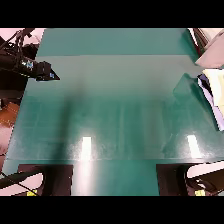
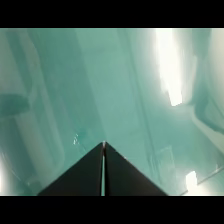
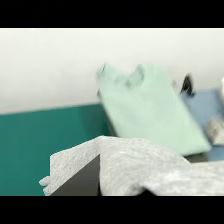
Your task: Fold the shirts.
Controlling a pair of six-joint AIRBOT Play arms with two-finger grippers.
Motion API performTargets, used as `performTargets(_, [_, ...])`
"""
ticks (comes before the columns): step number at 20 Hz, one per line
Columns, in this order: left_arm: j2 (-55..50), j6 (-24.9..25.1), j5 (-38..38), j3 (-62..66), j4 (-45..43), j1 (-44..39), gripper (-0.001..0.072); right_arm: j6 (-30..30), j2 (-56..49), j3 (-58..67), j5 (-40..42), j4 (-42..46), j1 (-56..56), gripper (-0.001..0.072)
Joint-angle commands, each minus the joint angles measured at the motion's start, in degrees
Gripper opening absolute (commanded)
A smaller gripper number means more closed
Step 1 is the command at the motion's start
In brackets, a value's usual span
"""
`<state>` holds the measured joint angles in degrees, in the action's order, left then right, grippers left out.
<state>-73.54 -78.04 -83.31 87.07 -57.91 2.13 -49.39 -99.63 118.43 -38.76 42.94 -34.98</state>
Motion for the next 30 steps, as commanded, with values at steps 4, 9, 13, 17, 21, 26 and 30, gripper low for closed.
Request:
performTargets(4, [-0.02,-2.29,-1.36,0.0,0.04,-0.02,0.0022,4.07,1.81,2.86,-1.6,0.11,-5.46,0.0015])
performTargets(9, [-0.02,-2.71,-1.14,0.0,0.07,-0.02,0.0022,4.02,6.99,-7.21,-15.45,1.38,-12.33,0.0014])
performTargets(13, [-0.02,-3.02,-1.14,0.0,0.09,-0.02,0.0022,2.91,13.25,-13.49,-25.92,5.64,-17.2,0.0016])
performTargets(17, [-0.02,-2.99,-1.18,0.0,0.09,-0.02,0.0022,-4.48,20.5,-19.65,-30.97,15.91,-21.79,0.0017])
performTargets(21, [-0.02,-2.95,-1.2,0.0,0.07,-0.02,0.0022,-16.55,25.99,-27.71,-35.32,26.25,-26.62,0.002])
performTargets(26, [-0.02,-2.51,-1.29,0.0,0.07,-0.02,0.0022,-19.19,30.95,-38.38,-36.28,27.65,-32.13,0.0451])
performTargets(30, [-0.02,-2.4,-1.09,0.02,0.04,-0.02,0.0022,-24.33,35.52,-40.65,-34.1,25.77,-34.36,0.0449])
